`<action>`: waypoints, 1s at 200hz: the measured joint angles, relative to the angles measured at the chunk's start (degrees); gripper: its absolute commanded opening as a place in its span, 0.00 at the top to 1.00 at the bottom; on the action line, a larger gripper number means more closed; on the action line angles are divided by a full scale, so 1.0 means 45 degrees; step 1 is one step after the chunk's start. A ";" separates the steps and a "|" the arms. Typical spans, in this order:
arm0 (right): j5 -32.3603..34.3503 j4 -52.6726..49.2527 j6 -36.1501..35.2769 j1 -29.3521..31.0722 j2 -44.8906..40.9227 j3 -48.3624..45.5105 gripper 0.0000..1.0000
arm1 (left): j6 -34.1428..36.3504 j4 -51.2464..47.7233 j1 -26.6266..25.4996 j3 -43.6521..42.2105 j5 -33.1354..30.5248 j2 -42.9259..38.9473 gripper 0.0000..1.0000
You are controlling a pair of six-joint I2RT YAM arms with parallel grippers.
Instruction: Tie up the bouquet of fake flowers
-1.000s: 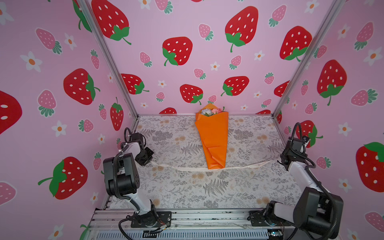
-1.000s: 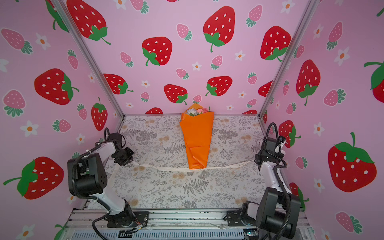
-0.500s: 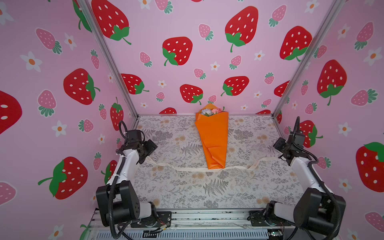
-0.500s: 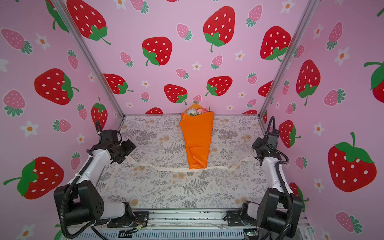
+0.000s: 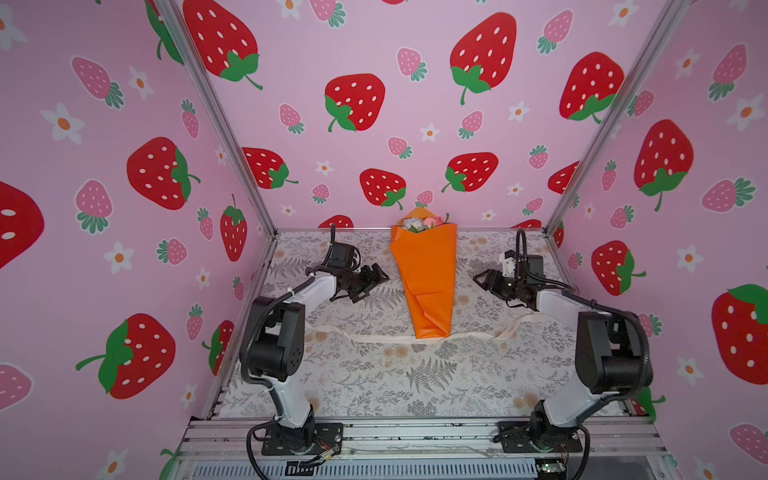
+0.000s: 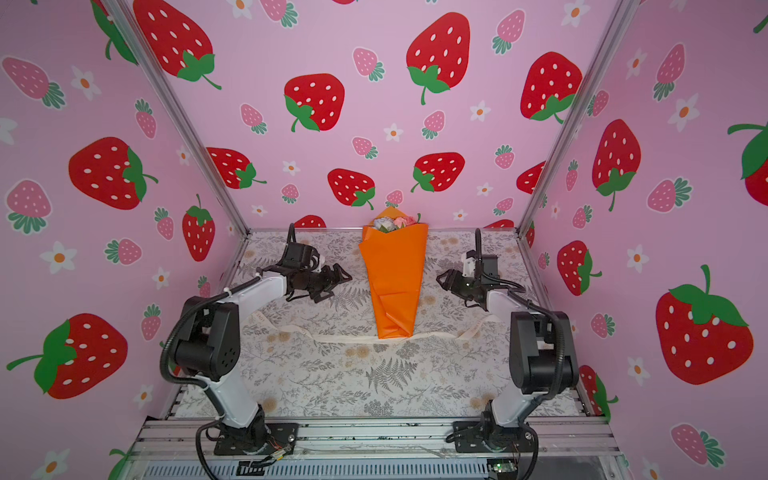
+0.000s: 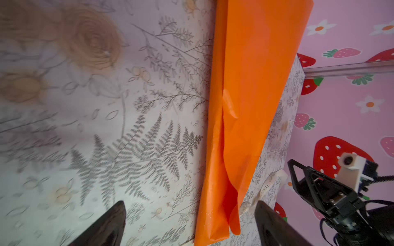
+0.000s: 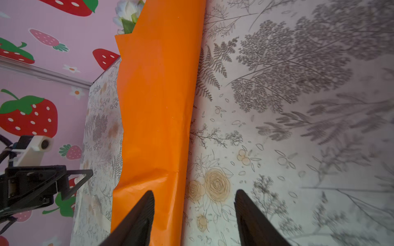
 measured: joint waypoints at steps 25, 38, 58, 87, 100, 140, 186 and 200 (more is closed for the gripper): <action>-0.0534 0.0486 0.0185 0.0442 0.1739 0.1345 0.38 | -0.0563 0.0894 -0.0277 0.1671 0.0699 0.2001 0.08; -0.0787 0.0588 0.0228 0.0602 0.2667 0.2171 0.38 | -0.0923 0.1331 -0.0350 0.2346 0.1054 0.2909 0.09; -0.1059 0.0753 0.0272 0.0763 0.3861 0.3201 0.38 | -0.1413 0.1749 -0.0408 0.3235 0.1481 0.4182 0.11; -0.1496 0.0835 0.0544 0.0840 0.5552 0.4736 0.39 | -0.1977 0.2108 -0.0427 0.4915 0.2142 0.5736 0.15; -0.1511 0.0971 0.0636 0.0855 0.6076 0.5144 0.39 | -0.2171 0.2215 -0.0437 0.5610 0.2351 0.6290 0.18; -0.1943 0.1112 0.0928 0.0879 0.7616 0.6955 0.39 | -0.2744 0.2545 -0.0491 0.7189 0.2929 0.7577 0.30; -0.2798 0.1559 0.1292 0.0952 0.9054 0.8748 0.40 | -0.3254 0.2929 -0.0612 0.8806 0.3570 0.8864 0.40; -0.3177 0.1855 0.1511 0.0986 0.9403 0.9083 0.41 | -0.3453 0.3109 -0.0675 0.9253 0.3716 0.9258 0.45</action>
